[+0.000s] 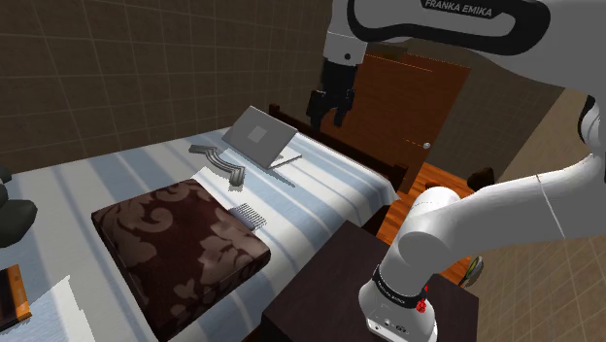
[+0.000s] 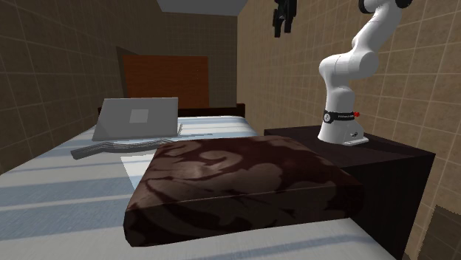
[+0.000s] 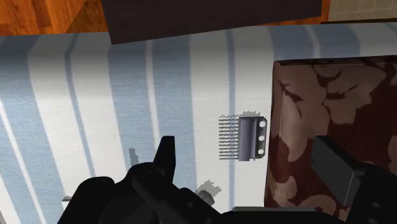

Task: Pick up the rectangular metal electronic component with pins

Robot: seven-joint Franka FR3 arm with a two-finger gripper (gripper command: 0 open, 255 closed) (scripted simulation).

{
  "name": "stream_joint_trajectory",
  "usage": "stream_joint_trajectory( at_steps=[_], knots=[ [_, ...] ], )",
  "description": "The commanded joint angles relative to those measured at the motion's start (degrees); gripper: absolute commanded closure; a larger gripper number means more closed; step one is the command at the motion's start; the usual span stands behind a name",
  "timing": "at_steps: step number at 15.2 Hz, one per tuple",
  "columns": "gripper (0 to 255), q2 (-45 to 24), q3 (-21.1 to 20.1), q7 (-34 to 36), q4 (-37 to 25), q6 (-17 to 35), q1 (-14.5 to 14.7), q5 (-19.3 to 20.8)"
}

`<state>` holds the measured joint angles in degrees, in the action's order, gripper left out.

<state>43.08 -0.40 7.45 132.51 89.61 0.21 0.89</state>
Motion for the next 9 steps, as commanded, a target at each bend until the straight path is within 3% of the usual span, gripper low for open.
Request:
stream_joint_trajectory(
  at_steps=[1,9],
  knots=[
    [0,0.0,0.0,0.0,0.0,0.0,0.0,0.0],
    [0,-5.95,5.46,-15.03,10.07,16.3,3.08,3.11]
  ],
)
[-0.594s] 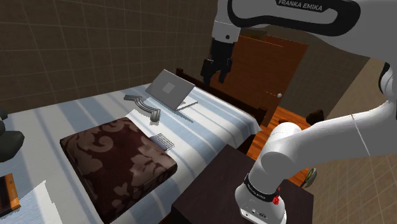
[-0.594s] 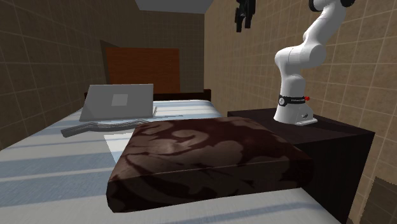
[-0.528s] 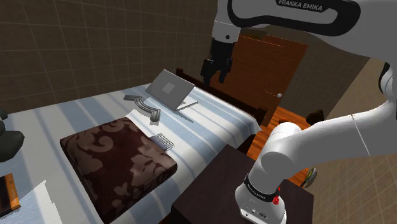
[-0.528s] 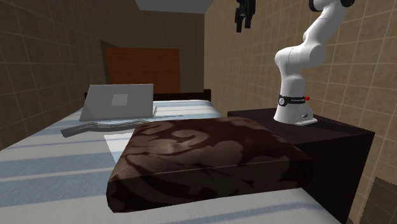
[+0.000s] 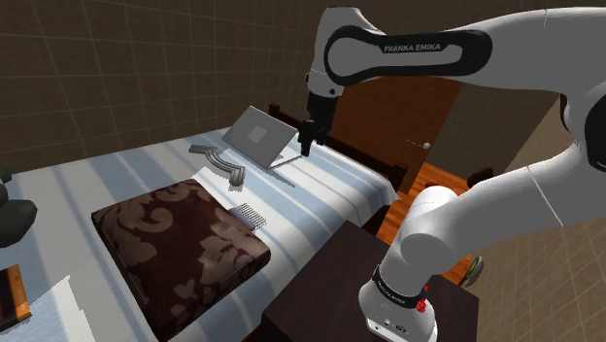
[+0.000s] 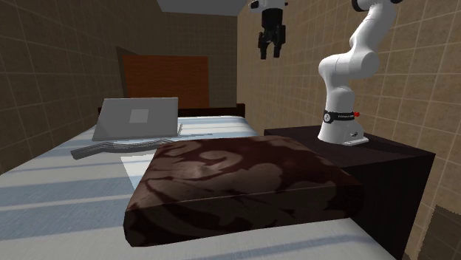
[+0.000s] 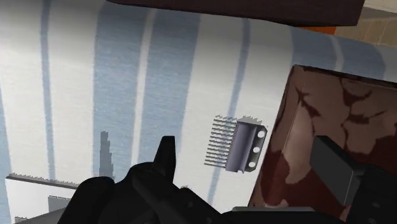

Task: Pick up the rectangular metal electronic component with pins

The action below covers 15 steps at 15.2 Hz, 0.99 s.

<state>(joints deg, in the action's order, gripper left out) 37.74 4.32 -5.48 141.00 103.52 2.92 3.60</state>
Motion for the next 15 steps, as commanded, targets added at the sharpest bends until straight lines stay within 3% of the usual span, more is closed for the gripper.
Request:
stream_joint_trajectory(
  at_steps=[1,9,15],
  knots=[
    [0,-1.81,1.41,-3.97,2.47,4.52,0.73,0.72],
    [0,-15.05,6.58,-19.04,6.29,21.81,4.09,1.93],
    [0,-28.24,9.51,-31.51,5.45,34.11,7.04,-0.23]
  ],
)
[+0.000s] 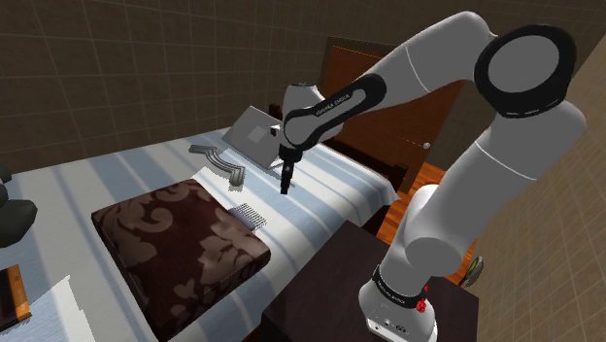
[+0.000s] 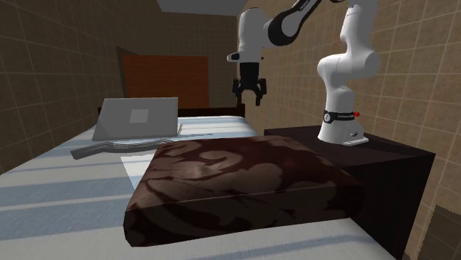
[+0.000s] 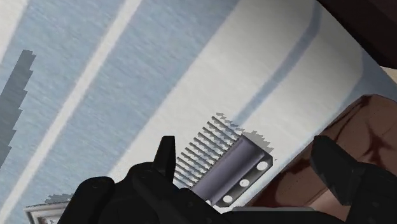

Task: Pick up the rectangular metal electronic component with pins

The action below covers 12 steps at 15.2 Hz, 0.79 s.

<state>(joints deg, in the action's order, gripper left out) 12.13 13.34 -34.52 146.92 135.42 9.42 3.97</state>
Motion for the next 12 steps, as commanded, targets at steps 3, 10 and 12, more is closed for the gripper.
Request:
stream_joint_trajectory(
  at_steps=[3,10,12],
  knots=[
    [0,-9.84,1.08,-9.48,-2.02,7.69,1.75,-3.25],
    [0,-26.8,-2.09,-26.46,-8.21,17.81,1.34,-11.27],
    [0,-30.24,-3.56,-29.53,-9.92,19.5,0.5,-12.35]
  ],
)
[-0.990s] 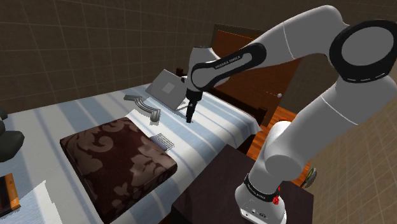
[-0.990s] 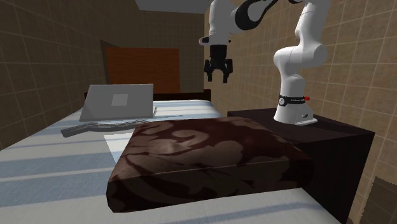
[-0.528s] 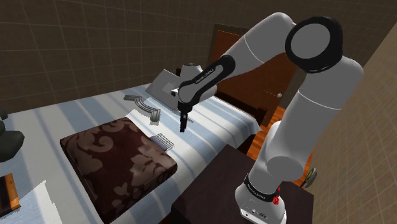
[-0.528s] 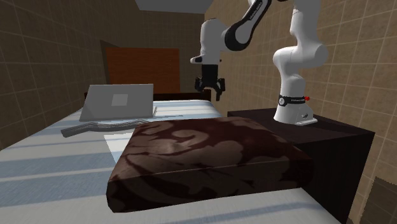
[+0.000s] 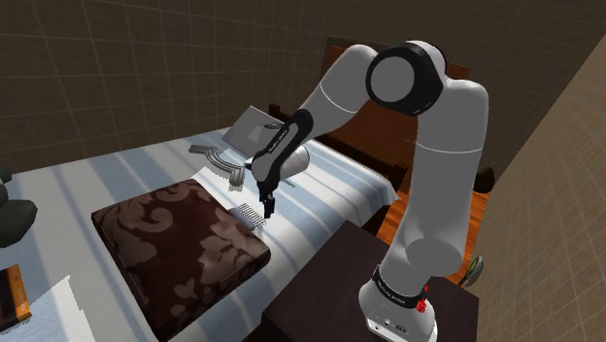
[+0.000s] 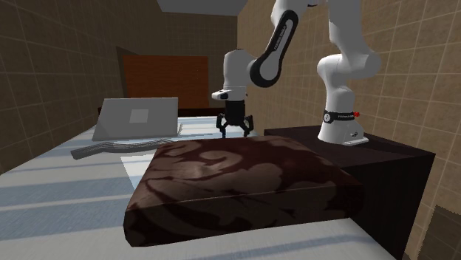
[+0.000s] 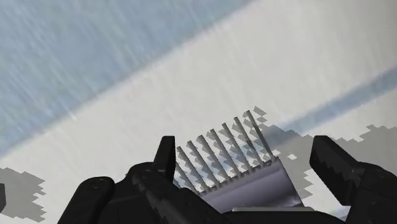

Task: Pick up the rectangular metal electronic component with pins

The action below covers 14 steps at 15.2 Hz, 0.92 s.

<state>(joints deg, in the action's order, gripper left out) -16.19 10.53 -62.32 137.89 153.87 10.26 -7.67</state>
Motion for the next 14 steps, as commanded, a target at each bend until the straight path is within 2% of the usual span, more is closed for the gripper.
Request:
stream_joint_trajectory(
  at_steps=[1,9,10,14],
  knots=[
    [0,-2.72,-1.04,-1.95,-0.99,1.72,-0.55,-1.01],
    [0,-8.05,-2.79,-3.51,-2.04,5.97,-1.87,-3.06],
    [255,-8.03,-2.78,-3.56,-2.03,5.97,-1.91,-3.06],
    [255,-7.95,-2.77,-3.51,-1.93,5.98,-1.86,-3.05]
  ],
)
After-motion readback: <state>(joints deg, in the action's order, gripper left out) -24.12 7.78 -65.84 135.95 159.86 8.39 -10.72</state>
